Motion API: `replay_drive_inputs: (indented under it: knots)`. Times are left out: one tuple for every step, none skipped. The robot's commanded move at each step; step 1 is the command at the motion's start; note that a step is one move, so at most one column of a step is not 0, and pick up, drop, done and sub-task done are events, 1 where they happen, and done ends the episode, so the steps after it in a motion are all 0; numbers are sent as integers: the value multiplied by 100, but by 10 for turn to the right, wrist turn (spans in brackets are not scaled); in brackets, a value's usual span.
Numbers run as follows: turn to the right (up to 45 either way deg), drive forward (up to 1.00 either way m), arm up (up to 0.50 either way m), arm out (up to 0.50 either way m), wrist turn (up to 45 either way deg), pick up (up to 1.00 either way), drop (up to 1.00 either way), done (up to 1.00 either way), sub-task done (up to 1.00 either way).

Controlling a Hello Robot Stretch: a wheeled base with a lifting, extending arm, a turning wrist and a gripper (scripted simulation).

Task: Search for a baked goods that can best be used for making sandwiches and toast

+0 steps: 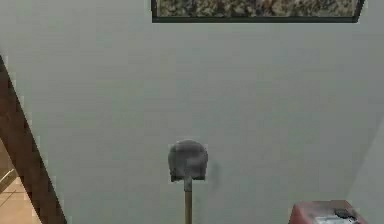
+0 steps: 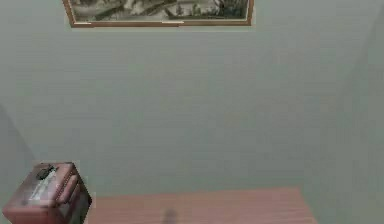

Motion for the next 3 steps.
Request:
replay_drive_inputs:
  knots:
    - [-450, 0, 0, 0, 0, 0, 0, 0, 0]
    - [0, 40, 0, 0, 0, 0, 0, 0, 0]
    - [-270, 0, 0, 0, 0, 0, 0, 0, 0]
